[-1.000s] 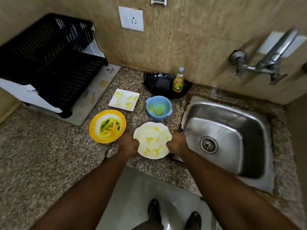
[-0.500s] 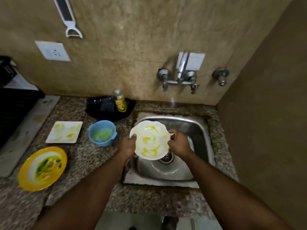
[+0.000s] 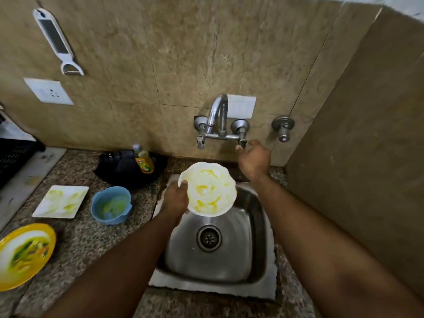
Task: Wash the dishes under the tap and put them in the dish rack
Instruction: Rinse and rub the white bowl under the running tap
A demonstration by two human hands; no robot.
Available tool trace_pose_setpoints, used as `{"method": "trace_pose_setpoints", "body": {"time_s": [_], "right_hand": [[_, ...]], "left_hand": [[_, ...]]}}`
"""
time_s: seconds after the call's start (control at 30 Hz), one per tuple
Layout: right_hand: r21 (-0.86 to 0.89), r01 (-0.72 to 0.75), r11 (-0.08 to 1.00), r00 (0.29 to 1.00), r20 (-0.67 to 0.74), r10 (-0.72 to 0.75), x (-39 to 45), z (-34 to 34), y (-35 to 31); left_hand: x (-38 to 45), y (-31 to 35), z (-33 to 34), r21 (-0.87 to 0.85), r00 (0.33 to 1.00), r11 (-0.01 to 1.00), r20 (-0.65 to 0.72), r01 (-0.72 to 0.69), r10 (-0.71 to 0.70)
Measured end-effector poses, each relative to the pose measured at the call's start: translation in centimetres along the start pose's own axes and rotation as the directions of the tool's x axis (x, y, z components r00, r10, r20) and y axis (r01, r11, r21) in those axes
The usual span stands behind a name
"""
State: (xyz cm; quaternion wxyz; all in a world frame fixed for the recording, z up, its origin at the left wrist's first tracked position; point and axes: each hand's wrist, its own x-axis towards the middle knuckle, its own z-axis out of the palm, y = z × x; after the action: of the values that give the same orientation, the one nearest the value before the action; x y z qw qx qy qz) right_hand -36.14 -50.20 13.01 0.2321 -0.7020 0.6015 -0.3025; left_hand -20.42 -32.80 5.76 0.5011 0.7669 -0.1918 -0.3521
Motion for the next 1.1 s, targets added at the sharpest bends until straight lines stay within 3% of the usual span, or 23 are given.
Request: {"method": "trace_pose_setpoints", "body": {"time_s": [0.23, 0.43, 0.5, 0.57, 0.63, 0.67, 0.73, 0.8, 0.83, 0.97, 1.03, 1.1], "right_hand": [[-0.015, 0.0, 1.0, 1.0, -0.005, 0.0, 2.2, 1.3, -0.4], [0.188, -0.096, 0.977, 0.995, 0.033, 0.092, 2.3, 1.0, 0.4], [0.098, -0.122, 0.988, 0.992, 0.052, 0.117, 0.1, 1.2, 0.5], [-0.083, 0.002, 0.997, 0.997, 0.074, 0.004, -3.5, 2.0, 1.1], [-0.189, 0.235, 0.953, 0.964, 0.169, -0.205, -7.3, 2.8, 1.7], [-0.188, 0.347, 0.919, 0.918, 0.271, -0.291, -8.7, 3.1, 1.7], [-0.145, 0.532, 0.834, 0.75, 0.538, -0.385, -10.6, 3.7, 1.6], [-0.183, 0.687, 0.703, 0.576, 0.728, -0.373, -11.4, 4.6, 1.8], [-0.232, 0.729, 0.644, 0.54, 0.773, -0.333, -11.4, 5.2, 2.0], [-0.45, 0.775, 0.444, 0.589, 0.768, -0.25, -10.1, 6.9, 2.6], [-0.468, 0.751, 0.466, 0.621, 0.74, -0.259, -10.4, 7.5, 2.3], [-0.389, 0.739, 0.549, 0.601, 0.748, -0.279, -11.8, 8.0, 2.1]], "left_hand": [[0.6, 1.0, -0.1, 0.007, 1.0, 1.0, -0.001, 0.004, -0.004], [2.8, -0.6, -1.1, 0.093, 0.998, 0.995, -0.046, -0.032, 0.037], [2.5, -0.1, -1.4, 0.129, 0.997, 0.99, -0.058, -0.05, 0.058], [1.7, 1.1, -1.8, 0.155, 0.995, 0.986, -0.07, -0.066, 0.077], [1.4, 1.7, -2.2, 0.178, 0.992, 0.981, -0.086, -0.076, 0.092], [1.5, 1.8, -2.5, 0.195, 0.991, 0.978, -0.096, -0.076, 0.096], [1.6, 1.9, -3.0, 0.23, 0.989, 0.971, -0.109, -0.069, 0.096], [1.8, 1.9, -3.4, 0.261, 0.989, 0.963, -0.111, -0.069, 0.101], [1.8, 2.2, -3.5, 0.281, 0.989, 0.957, -0.104, -0.069, 0.102], [1.8, 2.6, -3.8, 0.329, 0.994, 0.943, -0.078, -0.051, 0.081], [1.5, 2.8, -3.8, 0.328, 0.992, 0.944, -0.1, -0.044, 0.081], [1.3, 3.3, -3.7, 0.307, 0.982, 0.951, -0.162, -0.038, 0.092]]}}
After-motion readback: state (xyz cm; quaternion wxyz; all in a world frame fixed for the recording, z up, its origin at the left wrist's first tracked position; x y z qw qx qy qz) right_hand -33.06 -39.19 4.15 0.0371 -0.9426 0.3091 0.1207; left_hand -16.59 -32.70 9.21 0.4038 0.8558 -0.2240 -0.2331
